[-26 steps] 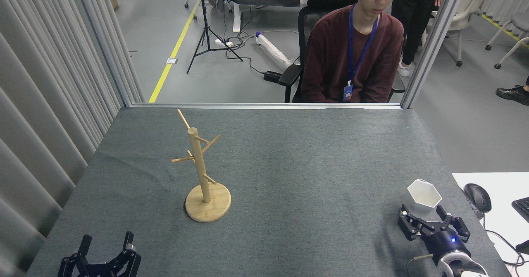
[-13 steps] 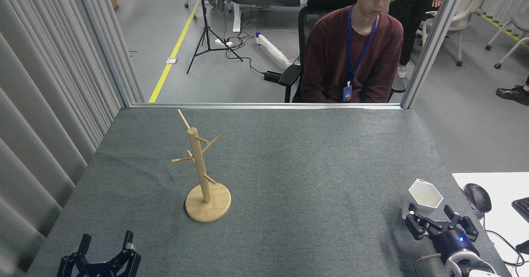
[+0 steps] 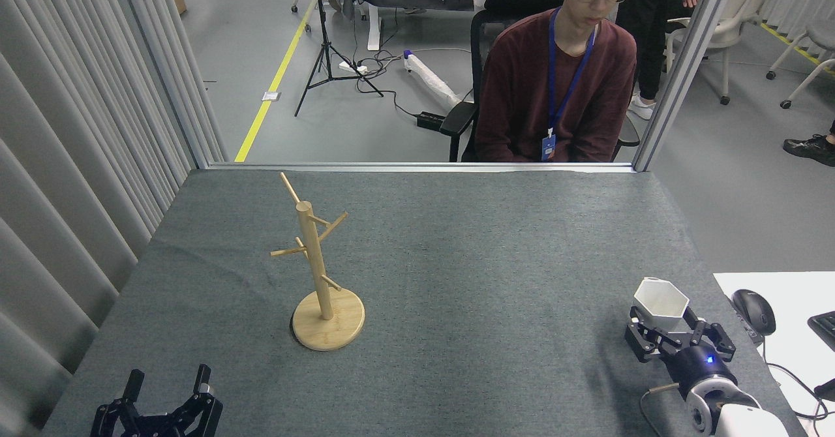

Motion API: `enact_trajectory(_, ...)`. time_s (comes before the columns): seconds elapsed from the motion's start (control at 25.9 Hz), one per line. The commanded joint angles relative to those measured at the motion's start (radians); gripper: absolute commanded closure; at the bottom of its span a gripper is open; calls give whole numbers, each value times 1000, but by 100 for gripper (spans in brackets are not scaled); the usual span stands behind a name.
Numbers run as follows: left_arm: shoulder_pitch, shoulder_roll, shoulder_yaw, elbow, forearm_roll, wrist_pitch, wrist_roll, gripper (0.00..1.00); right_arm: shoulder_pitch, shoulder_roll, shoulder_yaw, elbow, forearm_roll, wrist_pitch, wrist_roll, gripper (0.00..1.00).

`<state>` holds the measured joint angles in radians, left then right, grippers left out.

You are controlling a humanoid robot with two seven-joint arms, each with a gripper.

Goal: Hang cup on storage rack
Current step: 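Reach the right gripper to the white hexagonal cup and grasp its rim, then lift the cup with the right gripper and carry it toward the left gripper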

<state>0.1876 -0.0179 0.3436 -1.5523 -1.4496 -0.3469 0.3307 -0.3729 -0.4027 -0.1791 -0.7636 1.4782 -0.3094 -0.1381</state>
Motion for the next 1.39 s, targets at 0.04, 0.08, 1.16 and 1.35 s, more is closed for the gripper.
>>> enact_trajectory(0.04, 4, 3, 0, -2, 0, 0, -1, 1, 6, -2, 43, 0, 1, -14, -35, 50)
enact_trajectory(0.08, 4, 3, 0, -2, 0, 0, -1, 1, 6, -4, 47, -2, 1, -16, -37, 52)
enact_trajectory(1.16, -19, 127, -206, -34, -5, -253, -4, 1, -18, -102, 3, -252, -174, 12, -46, 58)
enact_trajectory(1.35, -62, 168, -426, -34, -104, -262, -10, 1, 19, -51, -22, -256, -174, -3, -57, 58)
